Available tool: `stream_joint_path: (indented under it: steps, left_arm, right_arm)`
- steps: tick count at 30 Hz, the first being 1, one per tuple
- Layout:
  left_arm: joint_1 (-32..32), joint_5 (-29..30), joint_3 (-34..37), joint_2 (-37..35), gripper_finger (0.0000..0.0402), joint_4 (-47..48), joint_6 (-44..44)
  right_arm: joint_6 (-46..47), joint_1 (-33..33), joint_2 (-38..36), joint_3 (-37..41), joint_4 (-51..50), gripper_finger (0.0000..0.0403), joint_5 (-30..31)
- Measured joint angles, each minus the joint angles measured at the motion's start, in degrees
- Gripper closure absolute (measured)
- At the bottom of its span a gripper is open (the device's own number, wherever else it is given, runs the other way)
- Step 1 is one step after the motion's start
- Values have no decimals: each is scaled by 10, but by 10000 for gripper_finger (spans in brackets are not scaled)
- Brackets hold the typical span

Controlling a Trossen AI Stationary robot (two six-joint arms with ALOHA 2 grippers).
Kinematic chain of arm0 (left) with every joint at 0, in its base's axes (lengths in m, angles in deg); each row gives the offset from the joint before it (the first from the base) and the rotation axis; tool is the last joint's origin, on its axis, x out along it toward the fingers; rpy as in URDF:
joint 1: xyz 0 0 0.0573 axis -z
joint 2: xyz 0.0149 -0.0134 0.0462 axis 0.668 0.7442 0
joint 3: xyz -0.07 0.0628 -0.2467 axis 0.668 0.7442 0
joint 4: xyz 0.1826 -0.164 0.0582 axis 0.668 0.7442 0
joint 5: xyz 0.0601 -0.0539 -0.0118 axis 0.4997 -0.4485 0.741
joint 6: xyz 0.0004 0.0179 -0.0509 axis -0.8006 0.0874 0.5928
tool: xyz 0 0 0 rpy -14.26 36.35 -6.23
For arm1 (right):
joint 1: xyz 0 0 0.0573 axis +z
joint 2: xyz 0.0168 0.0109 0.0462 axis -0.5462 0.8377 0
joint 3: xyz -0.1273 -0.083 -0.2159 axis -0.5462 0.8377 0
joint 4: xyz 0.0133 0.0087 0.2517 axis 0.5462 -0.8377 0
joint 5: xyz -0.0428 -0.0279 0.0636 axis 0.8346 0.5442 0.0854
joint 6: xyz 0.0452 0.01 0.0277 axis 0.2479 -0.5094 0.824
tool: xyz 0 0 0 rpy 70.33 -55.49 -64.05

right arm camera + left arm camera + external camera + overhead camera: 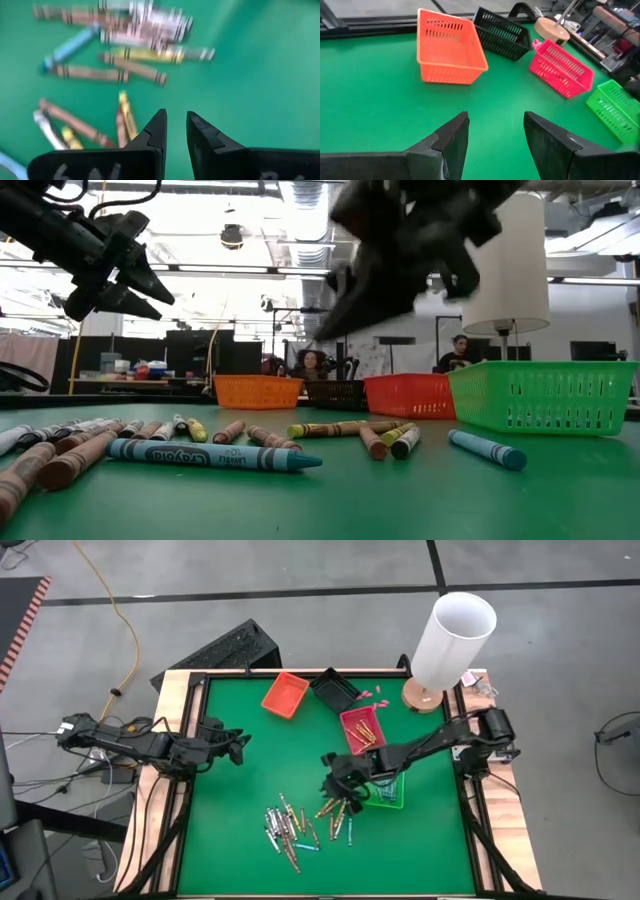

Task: Sort crayons
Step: Put the yellow crayon into the red bin

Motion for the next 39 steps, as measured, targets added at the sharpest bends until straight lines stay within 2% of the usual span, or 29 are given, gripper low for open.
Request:
stream_joint_path:
  steps: [9, 16, 39]
  left_arm:
    - [0, 0, 0, 14, 221, 0, 8]
    - [0, 0, 0, 15, 221, 0, 8]
    - [0, 1, 0, 15, 221, 0, 8]
  right_arm:
    - [-15, 1, 51, -23, -32, 334, -26]
    - [-15, 1, 52, -44, -69, 334, -32]
    - [-44, 4, 74, -45, -84, 334, -40]
